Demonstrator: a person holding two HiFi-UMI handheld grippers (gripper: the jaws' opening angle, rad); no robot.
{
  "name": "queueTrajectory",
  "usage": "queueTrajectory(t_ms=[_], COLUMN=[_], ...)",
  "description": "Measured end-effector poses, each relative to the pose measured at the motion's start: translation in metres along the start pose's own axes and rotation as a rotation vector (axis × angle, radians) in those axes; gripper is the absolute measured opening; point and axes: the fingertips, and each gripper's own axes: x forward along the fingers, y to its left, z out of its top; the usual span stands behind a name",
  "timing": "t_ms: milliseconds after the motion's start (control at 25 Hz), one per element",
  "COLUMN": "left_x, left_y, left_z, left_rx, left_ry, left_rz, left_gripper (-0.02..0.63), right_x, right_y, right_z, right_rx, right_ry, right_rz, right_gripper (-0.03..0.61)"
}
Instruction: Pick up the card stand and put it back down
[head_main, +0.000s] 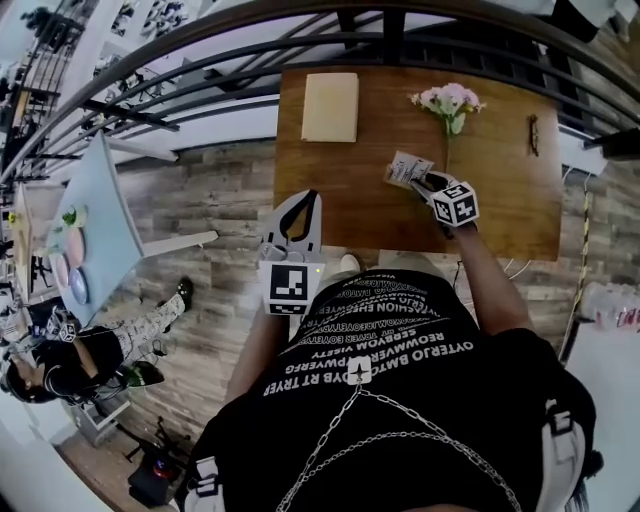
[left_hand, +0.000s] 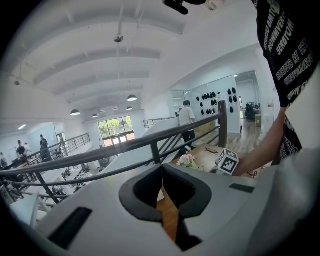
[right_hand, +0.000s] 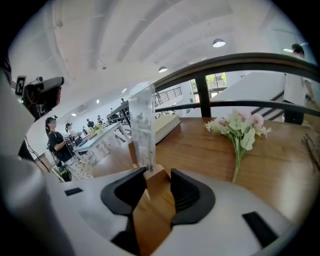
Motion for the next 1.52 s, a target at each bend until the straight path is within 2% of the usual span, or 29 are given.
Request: queueTrajectory(t_ms=[400, 760, 1520], left_x=[-0.005, -0.013, -0.028], left_y=[-0.005, -0.009, -0.017], left_z=[0.008, 0.008, 0.015], left_rx=[0.01, 0.013, 0.046], left_ry=[-0.055, -0.083, -0.111], left_rz=[-0.047, -0.081, -0.136], left_gripper=[0.029, 0.029, 0.029], right_x=[-0.053, -0.093, -0.172], right_y=[0.025, 0.057, 0.11], right_z=[0.037, 0.08, 0.155], right_rx=[-0.011, -0.032, -0.163], right_ry=[0.003, -0.071, -0.202], right_rz=[-0.041, -0.039, -0.07], right_gripper=[0.164, 0.164, 0.164])
